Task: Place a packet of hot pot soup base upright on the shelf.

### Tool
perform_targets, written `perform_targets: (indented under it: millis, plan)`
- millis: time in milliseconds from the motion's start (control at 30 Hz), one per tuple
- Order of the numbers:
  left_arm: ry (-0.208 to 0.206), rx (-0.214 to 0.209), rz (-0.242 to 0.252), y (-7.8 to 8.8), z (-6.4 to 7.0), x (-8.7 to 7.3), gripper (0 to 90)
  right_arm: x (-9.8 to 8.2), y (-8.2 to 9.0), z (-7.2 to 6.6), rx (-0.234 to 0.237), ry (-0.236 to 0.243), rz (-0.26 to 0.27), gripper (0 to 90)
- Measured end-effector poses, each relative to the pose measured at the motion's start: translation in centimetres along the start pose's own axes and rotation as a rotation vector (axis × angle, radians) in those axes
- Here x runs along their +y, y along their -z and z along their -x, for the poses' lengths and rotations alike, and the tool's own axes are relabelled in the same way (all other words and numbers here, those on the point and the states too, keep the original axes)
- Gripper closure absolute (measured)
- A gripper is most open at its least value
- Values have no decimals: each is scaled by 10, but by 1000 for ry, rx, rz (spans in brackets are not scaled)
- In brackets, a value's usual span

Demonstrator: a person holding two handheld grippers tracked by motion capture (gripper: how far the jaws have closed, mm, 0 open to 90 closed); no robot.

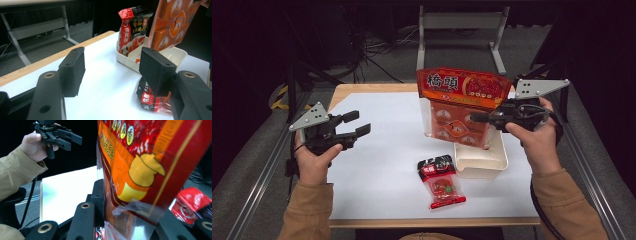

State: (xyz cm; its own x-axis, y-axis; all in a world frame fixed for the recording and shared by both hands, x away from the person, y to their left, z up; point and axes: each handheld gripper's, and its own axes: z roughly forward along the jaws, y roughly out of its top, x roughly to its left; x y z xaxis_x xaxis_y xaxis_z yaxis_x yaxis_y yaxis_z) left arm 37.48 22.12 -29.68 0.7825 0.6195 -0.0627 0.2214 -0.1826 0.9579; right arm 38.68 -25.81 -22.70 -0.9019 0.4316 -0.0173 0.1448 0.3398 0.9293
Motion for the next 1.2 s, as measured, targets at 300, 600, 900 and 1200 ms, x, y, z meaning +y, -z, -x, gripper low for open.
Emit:
perform_targets:
  millis: [300,600,900,1200]
  plan:
    - [5,6,-11,-2,-3,-2,382,-8,14,9,-38,-23,17,702]
    - [11,12,-21,-2,-6,-5,377,-15,25,14,-81,-38,35,702]
    - [13,12,-22,-3,-7,-5,376,-26,31,23,-122,-70,58,702]
    - [14,12,-27,-4,-8,-6,375,-42,32,31,-152,-102,75,702]
